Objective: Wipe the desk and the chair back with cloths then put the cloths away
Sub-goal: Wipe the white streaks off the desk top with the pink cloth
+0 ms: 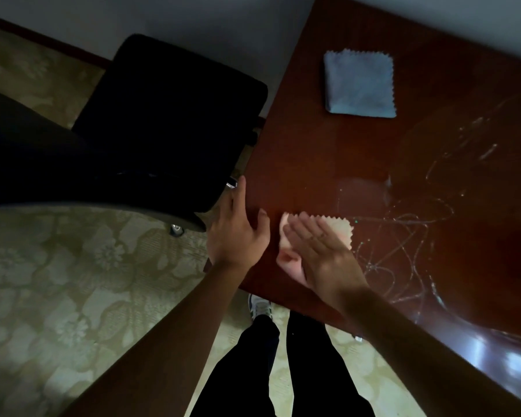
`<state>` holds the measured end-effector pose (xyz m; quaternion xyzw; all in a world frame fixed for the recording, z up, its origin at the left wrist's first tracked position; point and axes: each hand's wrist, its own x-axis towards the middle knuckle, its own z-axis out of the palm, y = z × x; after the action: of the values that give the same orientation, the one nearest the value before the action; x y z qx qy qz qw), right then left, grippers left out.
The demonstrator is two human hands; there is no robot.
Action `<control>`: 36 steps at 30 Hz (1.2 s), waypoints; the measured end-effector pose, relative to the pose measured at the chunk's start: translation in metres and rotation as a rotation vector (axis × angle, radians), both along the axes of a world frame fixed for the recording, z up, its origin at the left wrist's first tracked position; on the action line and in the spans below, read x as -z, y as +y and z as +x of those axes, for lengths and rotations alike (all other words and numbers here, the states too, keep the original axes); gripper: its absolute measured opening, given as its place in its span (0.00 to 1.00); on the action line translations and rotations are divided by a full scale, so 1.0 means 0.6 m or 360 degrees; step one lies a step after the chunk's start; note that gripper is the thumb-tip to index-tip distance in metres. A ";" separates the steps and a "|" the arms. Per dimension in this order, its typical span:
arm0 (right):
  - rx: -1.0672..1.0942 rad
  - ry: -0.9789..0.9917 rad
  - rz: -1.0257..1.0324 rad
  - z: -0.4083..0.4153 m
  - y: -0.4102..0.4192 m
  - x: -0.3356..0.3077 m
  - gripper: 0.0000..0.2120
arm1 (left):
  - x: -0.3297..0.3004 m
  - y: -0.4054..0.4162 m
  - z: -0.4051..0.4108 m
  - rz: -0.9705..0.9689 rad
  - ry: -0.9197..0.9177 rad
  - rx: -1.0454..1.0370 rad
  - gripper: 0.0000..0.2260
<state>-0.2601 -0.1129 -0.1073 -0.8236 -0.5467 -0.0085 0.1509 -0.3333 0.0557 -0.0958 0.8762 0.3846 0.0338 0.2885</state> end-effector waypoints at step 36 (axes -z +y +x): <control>0.0384 0.0071 0.0027 0.038 -0.042 -0.006 0.21 | 0.014 -0.060 0.041 0.0500 -0.0187 0.0789 0.21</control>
<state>-0.2372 -0.1382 -0.1035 -0.8821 -0.4400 -0.0129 0.1677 -0.3089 0.0199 -0.1044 0.9739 0.1316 0.0720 0.1705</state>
